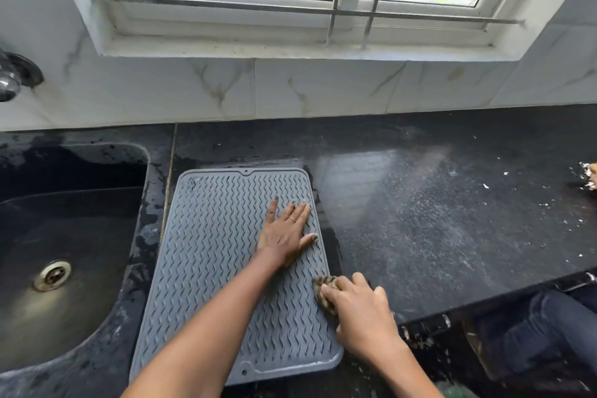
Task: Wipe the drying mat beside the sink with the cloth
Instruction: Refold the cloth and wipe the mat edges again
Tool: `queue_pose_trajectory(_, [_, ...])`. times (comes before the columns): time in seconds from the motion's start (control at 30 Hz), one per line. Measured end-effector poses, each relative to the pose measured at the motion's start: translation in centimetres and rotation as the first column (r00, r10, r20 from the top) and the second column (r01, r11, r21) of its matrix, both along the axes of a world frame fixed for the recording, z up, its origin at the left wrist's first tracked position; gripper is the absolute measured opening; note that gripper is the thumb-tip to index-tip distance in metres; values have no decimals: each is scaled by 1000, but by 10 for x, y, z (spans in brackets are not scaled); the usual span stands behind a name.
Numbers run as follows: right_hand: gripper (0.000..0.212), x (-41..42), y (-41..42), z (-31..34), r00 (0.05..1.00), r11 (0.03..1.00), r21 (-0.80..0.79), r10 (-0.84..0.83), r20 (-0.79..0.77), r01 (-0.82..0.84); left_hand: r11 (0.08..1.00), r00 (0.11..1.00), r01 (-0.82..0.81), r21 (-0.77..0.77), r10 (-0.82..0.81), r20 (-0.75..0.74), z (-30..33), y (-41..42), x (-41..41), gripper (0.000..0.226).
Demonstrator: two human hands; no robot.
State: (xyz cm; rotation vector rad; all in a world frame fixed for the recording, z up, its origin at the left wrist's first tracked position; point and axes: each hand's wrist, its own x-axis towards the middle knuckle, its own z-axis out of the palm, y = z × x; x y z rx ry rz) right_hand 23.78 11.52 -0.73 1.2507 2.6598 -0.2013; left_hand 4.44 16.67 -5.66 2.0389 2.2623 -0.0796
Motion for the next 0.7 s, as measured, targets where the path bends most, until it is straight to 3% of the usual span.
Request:
queue_pose_trajectory(0.17, [44,-8,8,16,997,999,35,-23,-72,26,983,983,182,36,-183,32,5,-25,24,65])
queue_pose_trajectory(0.27, [51,-6,-4,8,999,1000,24,-18,-37,19,991,987,134,-29,-131,89,-2,-44,35,59])
queue_pose_trajectory(0.7, [53,42,-65,-1,997,1000,28,12,-81,-10,996,999,48,-75,-47,8,7,-50,48,69])
